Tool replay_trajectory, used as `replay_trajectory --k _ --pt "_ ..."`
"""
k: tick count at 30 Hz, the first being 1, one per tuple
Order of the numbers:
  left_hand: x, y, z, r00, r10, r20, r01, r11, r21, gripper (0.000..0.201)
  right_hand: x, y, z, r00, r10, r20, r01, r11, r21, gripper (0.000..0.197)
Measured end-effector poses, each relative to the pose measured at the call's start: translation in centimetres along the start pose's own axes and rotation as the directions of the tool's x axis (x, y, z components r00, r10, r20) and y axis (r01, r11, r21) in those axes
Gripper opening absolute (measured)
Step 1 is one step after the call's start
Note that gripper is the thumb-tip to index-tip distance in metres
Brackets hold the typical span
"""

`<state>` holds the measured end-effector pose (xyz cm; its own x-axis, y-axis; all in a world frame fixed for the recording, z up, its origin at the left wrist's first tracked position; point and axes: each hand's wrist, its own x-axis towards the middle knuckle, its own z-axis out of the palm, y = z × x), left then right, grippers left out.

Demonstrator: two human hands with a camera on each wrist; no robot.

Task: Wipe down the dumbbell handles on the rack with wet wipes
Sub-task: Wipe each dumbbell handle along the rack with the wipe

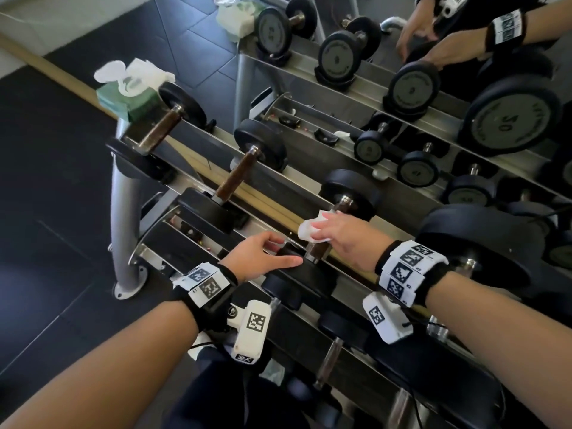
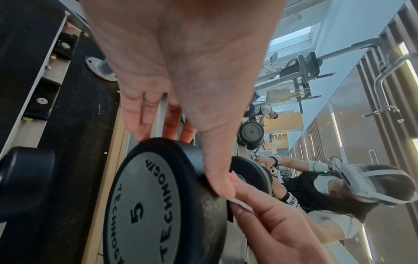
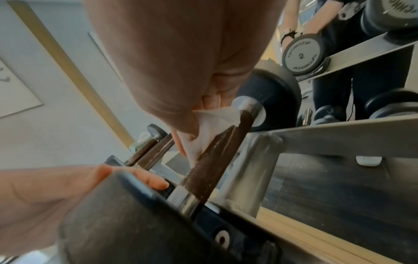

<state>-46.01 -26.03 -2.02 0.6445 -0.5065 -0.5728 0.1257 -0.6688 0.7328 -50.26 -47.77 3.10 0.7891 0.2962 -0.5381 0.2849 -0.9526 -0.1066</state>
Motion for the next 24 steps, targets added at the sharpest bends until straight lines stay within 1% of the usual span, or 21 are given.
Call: replay_trajectory --k 3,5,9,11,13,14,16,17,18,20,22,24 --pt "0.2 -0.1 0.1 1.000 -0.005 -0.001 0.005 1.000 -0.025 0.067 0.2 0.0 -1.3 0.994 0.029 0.101 -0.023 0.998 -0.062 0.052" --pt "0.2 -0.2 0.2 1.000 -0.005 0.002 0.005 0.999 -0.034 0.067 0.0 0.2 -1.7 0.991 0.034 0.126 -0.020 0.993 -0.113 0.053" --pt "0.3 -0.3 0.3 1.000 -0.013 0.005 0.013 0.998 -0.053 0.066 0.3 0.7 -2.4 0.973 -0.024 0.231 0.068 0.980 -0.186 0.053" --pt "0.4 -0.5 0.5 1.000 -0.019 -0.009 0.018 0.997 -0.071 0.065 0.6 1.0 -2.6 0.969 -0.063 0.240 0.112 0.974 -0.198 0.056" --pt "0.5 -0.7 0.7 0.999 -0.027 -0.030 0.024 0.995 -0.099 0.067 0.4 0.6 -2.4 0.969 -0.131 0.210 0.174 0.963 -0.204 0.059" --pt "0.5 -0.7 0.8 0.999 -0.031 -0.039 0.026 0.993 -0.112 0.068 0.3 0.2 -2.0 0.964 -0.170 0.204 0.210 0.958 -0.194 0.065" --pt "0.5 -0.7 0.9 0.998 -0.037 -0.048 0.031 0.992 -0.126 0.070 0.3 -0.5 -1.0 0.935 -0.254 0.246 0.303 0.933 -0.191 0.080" --pt "0.5 -0.7 0.9 0.998 -0.039 -0.047 0.033 0.991 -0.128 0.070 0.2 -0.4 -0.8 0.932 -0.250 0.263 0.302 0.936 -0.181 0.084" --pt "0.5 -0.6 0.8 0.998 -0.042 -0.044 0.035 0.991 -0.130 0.071 0.1 0.1 -1.0 0.945 -0.209 0.251 0.250 0.957 -0.145 0.085" --pt "0.5 -0.5 0.7 0.999 -0.046 -0.029 0.042 0.990 -0.137 0.071 -0.1 1.7 -2.0 0.981 -0.107 0.160 0.120 0.990 -0.075 0.077" --pt "0.5 -0.4 0.6 0.998 -0.053 -0.019 0.050 0.989 -0.142 0.072 -0.2 3.0 -2.8 0.995 -0.051 0.088 0.059 0.994 -0.091 0.068" --pt "0.4 -0.4 0.6 0.998 -0.056 -0.016 0.053 0.988 -0.143 0.070 -0.1 2.4 -2.6 0.995 0.008 0.097 0.005 0.991 -0.132 0.062"
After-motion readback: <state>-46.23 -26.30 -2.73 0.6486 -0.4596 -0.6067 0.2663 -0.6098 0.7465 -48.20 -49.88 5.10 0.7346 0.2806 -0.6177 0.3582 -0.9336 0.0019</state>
